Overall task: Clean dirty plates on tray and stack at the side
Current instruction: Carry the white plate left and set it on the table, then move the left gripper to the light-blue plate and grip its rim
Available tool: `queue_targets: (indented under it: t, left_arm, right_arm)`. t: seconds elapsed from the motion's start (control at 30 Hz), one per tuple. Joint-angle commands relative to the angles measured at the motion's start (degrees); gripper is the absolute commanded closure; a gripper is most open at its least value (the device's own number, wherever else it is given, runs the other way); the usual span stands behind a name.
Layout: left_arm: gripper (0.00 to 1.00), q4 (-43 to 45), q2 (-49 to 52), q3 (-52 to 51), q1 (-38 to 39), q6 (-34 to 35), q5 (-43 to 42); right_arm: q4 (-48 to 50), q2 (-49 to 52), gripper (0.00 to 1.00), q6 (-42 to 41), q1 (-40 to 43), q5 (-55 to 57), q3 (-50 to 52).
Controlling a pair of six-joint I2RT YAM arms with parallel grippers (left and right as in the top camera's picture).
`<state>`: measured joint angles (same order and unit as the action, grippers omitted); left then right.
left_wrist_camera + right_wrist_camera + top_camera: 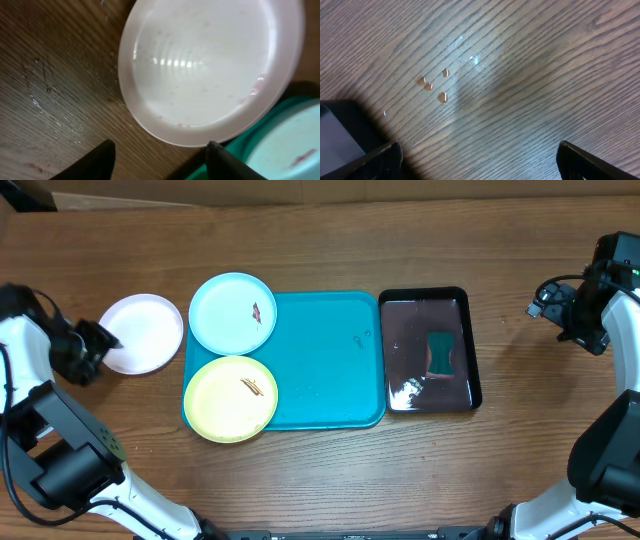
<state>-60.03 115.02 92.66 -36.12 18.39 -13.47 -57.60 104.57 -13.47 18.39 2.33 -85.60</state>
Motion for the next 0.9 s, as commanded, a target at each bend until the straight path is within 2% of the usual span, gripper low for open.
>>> queue_targets:
  t: [0.0, 0.07, 0.1, 0.13, 0.3, 0.37, 0.47, 0.57, 0.7, 0.87]
  left_arm:
    - [0.55, -4.4, -1.9, 10.5, 3.2, -3.5, -4.6]
    - [0.72, -5.5, -2.8, 11.9, 5.7, -3.9, -3.9]
    - [0.86, -5.6, -3.2, 12.0, 7.0, -4.3, -3.7]
    - [0.95, -5.6, -3.3, 12.0, 8.7, -4.3, -2.8]
    - [0.96, -4.5, -2.4, 10.6, 16.5, -4.2, 5.3]
    - [0.87, -3.8, -1.8, 10.6, 18.9, -4.2, 7.5]
    - [0.84, -1.5, -0.9, 10.6, 21.7, -4.3, 9.0]
    - [0.67, 0.3, 0.2, 10.6, 23.5, -4.2, 10.2]
    - [0.67, 0.9, 2.8, 10.6, 24.3, -4.3, 12.2]
    - [0.69, 0.0, 7.0, 10.6, 24.3, -4.3, 9.3]
  right_arm:
    - [0.3, -0.3, 0.00, -0.3, 0.1, 0.2, -0.5]
    - [0.3, -0.3, 0.00, -0.3, 0.1, 0.2, -0.5]
    - [0.3, -0.3, 0.00, -0.3, 0.1, 0.2, -0.5]
    - [0.3, -0.3, 0.00, -0.3, 0.1, 0.2, -0.5]
    - [0.3, -0.3, 0.00, -0.3, 0.1, 0.2, -0.5]
    - [0.3, -0.3, 0.00, -0.3, 0.1, 0.2, -0.5]
    - [0.3, -0.3, 0.00, -0.3, 0.1, 0.2, -0.5]
    - [0.3, -0.3, 0.00, -0.3, 0.1, 0.2, -0.5]
    - [0.3, -0.3, 0.00, -0.3, 0.1, 0.2, -0.5]
    - [0.3, -0.3, 0.00, -0.3, 0.1, 0.2, -0.5]
